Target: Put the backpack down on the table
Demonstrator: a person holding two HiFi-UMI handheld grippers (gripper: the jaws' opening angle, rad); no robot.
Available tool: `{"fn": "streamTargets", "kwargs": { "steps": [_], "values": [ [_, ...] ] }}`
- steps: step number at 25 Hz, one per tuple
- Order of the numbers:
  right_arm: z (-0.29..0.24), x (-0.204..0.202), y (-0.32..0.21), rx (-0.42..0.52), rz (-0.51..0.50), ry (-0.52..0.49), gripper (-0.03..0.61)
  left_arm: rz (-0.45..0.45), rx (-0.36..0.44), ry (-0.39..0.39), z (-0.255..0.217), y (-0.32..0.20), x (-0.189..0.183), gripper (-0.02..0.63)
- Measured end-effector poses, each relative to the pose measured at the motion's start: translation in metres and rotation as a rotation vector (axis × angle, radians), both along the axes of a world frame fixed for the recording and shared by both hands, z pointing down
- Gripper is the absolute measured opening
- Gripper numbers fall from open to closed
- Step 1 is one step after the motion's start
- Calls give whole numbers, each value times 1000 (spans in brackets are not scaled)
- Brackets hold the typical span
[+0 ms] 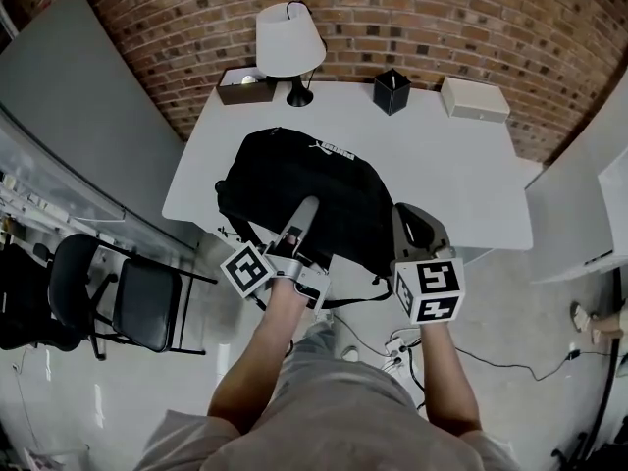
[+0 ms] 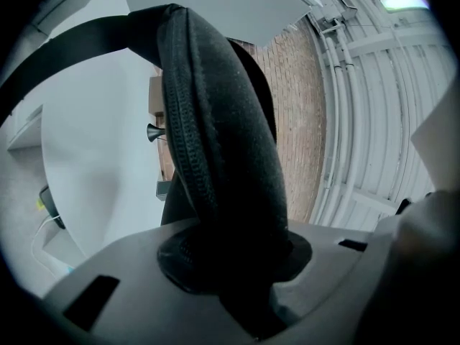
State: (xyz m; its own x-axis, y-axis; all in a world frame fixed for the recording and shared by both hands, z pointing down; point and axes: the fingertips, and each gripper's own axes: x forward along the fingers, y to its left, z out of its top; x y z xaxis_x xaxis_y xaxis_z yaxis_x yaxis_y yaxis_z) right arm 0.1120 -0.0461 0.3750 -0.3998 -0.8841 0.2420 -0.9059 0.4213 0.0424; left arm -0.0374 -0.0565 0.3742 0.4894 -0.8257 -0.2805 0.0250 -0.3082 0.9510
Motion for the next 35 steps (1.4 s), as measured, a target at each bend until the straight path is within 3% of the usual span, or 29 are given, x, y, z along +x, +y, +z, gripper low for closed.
{"fn": "streamTargets", "kwargs": {
  "steps": [22,35],
  "values": [
    [-17,-32,-129,2,117,52,0,141,-18,61,5,-148,-16,107],
    [3,-24,-157,-26,156,80,0,232,-50,77,36,-194,17,107]
  ]
}}
